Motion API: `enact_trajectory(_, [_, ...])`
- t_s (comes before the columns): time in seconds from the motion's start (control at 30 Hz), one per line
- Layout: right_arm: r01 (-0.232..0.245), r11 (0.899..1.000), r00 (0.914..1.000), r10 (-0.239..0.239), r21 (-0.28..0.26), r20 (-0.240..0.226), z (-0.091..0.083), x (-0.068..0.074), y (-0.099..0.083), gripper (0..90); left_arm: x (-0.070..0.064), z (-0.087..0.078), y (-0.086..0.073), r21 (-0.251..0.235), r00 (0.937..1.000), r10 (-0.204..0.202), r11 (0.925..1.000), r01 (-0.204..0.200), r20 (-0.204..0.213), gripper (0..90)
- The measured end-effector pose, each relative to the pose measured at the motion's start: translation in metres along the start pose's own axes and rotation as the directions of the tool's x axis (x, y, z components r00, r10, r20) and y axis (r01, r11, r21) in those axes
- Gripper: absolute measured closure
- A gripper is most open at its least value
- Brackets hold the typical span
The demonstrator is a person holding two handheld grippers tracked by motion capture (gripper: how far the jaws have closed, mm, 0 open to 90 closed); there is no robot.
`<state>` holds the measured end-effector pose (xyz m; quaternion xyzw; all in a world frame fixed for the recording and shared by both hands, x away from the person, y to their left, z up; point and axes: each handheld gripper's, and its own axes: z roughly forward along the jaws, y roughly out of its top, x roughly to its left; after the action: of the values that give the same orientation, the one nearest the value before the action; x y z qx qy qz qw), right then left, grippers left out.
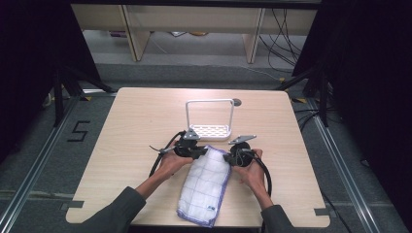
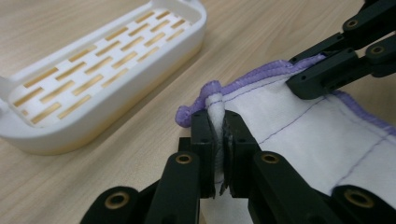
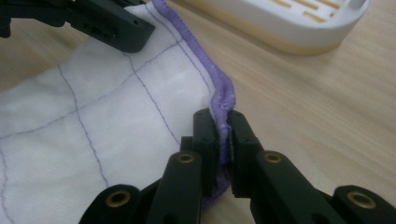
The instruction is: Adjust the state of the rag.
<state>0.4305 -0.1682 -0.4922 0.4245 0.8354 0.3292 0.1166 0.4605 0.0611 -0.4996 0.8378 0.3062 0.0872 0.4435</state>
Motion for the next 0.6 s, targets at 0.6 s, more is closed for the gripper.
enact_trajectory(0.6, [0.073,0.992,0.9959,-0.078,-0.103,-0.046,-0.026,0.027,0.021,84.5,-0.005,-0.053,-0.001,-0.077,0.9993,0.019,0.9969,-0.016,0.034,83.7])
